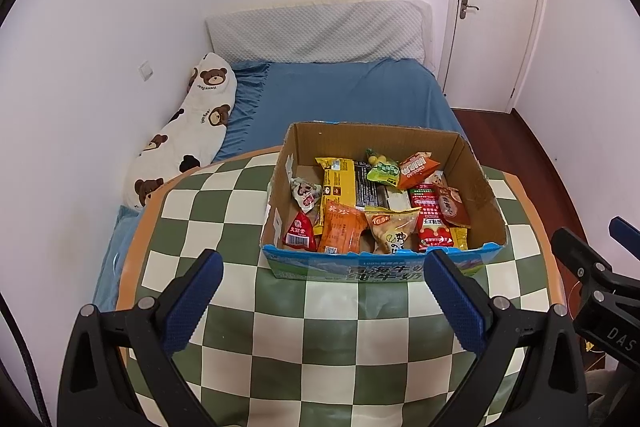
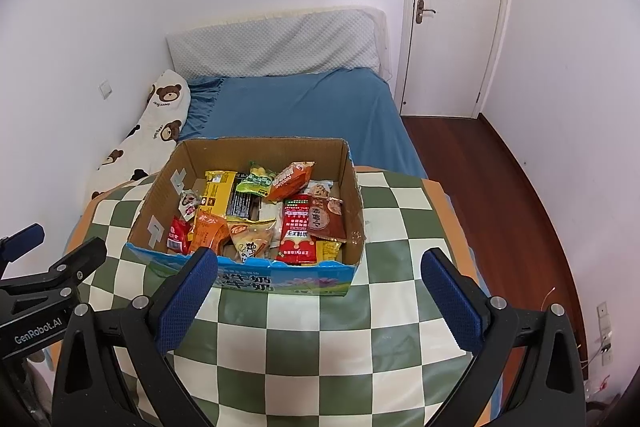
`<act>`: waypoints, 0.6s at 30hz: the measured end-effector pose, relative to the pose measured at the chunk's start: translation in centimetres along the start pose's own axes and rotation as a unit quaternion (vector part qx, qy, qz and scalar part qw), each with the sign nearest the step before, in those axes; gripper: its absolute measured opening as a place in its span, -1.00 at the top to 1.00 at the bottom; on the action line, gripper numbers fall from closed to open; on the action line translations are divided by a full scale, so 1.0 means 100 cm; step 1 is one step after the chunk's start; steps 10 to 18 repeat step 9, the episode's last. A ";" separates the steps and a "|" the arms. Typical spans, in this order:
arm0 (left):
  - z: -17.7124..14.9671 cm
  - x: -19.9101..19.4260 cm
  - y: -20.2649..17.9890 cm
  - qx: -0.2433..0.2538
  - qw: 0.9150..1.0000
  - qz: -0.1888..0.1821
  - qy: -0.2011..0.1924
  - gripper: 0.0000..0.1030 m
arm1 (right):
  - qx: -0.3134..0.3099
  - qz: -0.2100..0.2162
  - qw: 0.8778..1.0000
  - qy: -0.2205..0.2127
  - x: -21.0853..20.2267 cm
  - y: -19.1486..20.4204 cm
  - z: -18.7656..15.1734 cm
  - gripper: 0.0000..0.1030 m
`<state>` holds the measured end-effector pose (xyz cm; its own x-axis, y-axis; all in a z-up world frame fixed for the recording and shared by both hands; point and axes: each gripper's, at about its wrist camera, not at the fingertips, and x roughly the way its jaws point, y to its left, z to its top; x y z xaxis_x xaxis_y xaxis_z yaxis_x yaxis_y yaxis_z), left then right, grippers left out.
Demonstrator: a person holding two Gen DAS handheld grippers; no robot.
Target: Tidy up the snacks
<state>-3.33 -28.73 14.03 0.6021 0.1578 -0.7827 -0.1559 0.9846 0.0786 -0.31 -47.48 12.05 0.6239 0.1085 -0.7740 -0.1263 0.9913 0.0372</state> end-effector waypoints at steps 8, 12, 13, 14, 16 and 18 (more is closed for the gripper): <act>0.001 -0.002 -0.001 0.001 1.000 0.002 -0.003 -1.00 | 0.002 -0.001 1.000 0.000 -0.001 -0.001 -0.002 -1.00; 0.001 -0.002 -0.001 0.002 1.000 0.002 -0.004 -1.00 | 0.002 0.000 1.000 0.000 -0.001 -0.001 -0.002 -1.00; 0.001 -0.002 -0.001 0.002 1.000 0.002 -0.004 -1.00 | 0.002 0.000 1.000 0.000 -0.001 -0.001 -0.002 -1.00; 0.001 -0.002 -0.001 0.002 1.000 0.002 -0.004 -1.00 | 0.002 0.000 1.000 0.000 -0.001 -0.001 -0.002 -1.00; 0.001 -0.002 -0.001 0.002 1.000 0.002 -0.004 -1.00 | 0.002 0.000 1.000 0.000 -0.001 -0.001 -0.002 -1.00; 0.001 -0.002 -0.001 0.002 1.000 0.002 -0.004 -1.00 | 0.002 0.000 1.000 0.000 -0.001 -0.001 -0.002 -1.00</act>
